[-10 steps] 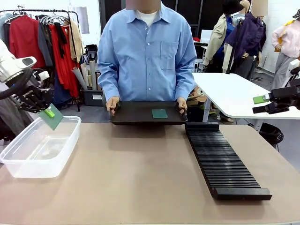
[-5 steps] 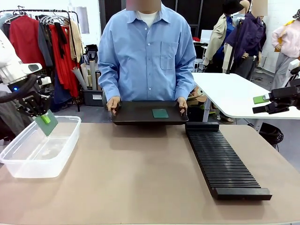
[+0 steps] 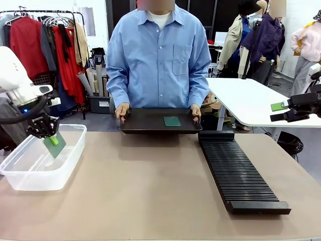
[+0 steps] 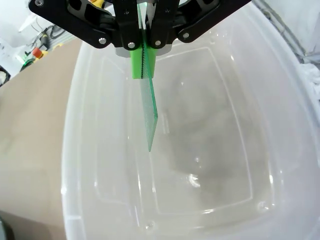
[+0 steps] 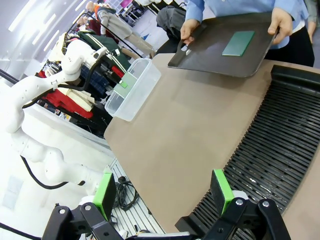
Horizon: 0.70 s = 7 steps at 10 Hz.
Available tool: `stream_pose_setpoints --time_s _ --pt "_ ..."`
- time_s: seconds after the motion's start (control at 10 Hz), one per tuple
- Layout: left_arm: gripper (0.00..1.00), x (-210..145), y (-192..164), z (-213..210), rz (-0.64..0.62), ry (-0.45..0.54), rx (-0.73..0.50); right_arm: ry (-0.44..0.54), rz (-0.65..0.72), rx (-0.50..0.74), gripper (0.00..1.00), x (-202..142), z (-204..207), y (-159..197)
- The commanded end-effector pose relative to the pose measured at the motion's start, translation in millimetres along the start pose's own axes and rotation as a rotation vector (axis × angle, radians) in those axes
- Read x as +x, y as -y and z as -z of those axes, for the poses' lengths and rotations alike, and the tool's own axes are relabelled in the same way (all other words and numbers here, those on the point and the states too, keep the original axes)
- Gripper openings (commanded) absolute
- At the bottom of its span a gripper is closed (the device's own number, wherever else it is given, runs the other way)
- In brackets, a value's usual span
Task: Sort PCBs into racks and boxes based on the side picked up.
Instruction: If the short side of the Blank PCB is picked up, insert it into the PCB Rack ; if the long side is picked up, place it in the Organizing box.
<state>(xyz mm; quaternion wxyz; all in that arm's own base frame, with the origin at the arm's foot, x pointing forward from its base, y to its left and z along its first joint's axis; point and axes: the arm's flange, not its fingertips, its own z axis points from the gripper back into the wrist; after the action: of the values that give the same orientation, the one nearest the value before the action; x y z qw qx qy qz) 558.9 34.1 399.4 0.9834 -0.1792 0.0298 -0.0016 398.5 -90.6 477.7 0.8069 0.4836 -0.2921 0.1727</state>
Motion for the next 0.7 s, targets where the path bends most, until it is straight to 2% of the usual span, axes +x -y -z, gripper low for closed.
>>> stream_pose_setpoints --time_s 0.0,0.6 --pt "0.00 10 -3 7 0.023 -0.007 0.003 0.009 0.005 0.002 1.00 3 0 -2" --pt "0.00 24 -20 44 0.036 -0.007 -0.034 0.009 0.005 0.002 1.00 3 0 -2"
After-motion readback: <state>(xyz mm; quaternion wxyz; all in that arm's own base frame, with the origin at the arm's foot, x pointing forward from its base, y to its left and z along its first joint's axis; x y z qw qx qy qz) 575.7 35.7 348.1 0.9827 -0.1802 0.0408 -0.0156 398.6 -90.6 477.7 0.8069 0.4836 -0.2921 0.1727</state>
